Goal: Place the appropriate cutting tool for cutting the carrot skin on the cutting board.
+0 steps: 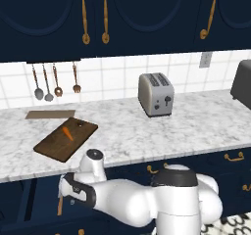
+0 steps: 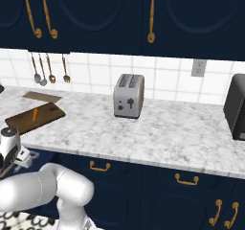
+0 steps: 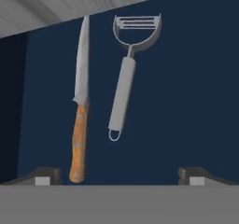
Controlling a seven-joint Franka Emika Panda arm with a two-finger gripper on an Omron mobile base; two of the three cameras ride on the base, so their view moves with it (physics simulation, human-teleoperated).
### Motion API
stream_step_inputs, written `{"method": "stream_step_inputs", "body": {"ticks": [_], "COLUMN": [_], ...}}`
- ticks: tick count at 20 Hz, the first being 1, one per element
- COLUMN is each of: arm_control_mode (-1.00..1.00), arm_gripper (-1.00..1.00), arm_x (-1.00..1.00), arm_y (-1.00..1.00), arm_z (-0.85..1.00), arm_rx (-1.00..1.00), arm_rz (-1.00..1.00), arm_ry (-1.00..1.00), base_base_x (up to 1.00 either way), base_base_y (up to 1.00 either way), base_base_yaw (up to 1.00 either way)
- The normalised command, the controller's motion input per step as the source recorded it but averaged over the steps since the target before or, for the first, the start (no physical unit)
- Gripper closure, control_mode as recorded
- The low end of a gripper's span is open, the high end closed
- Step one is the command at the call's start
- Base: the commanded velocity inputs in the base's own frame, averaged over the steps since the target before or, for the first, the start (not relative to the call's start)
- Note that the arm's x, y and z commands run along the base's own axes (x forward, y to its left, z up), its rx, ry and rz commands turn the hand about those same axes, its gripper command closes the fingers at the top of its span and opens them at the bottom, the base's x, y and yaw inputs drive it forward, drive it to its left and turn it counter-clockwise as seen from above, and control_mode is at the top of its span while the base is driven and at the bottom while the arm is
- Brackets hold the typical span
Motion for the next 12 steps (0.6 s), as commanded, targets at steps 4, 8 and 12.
{"method": "stream_step_inputs", "body": {"ticks": [4,8,12], "arm_control_mode": [-1.00,-1.00,-1.00], "arm_gripper": [-1.00,-1.00,-1.00], "arm_x": [0.29,0.37,0.08], "arm_y": [0.00,0.00,0.00], "arm_z": [0.00,0.00,0.00], "arm_rx": [0.00,0.00,0.00], "arm_rz": [0.00,0.00,0.00], "arm_ry": [0.00,0.00,0.00], "base_base_x": [0.00,0.00,0.00], "base_base_y": [0.00,0.00,0.00], "base_base_yaw": [0.00,0.00,0.00]}}
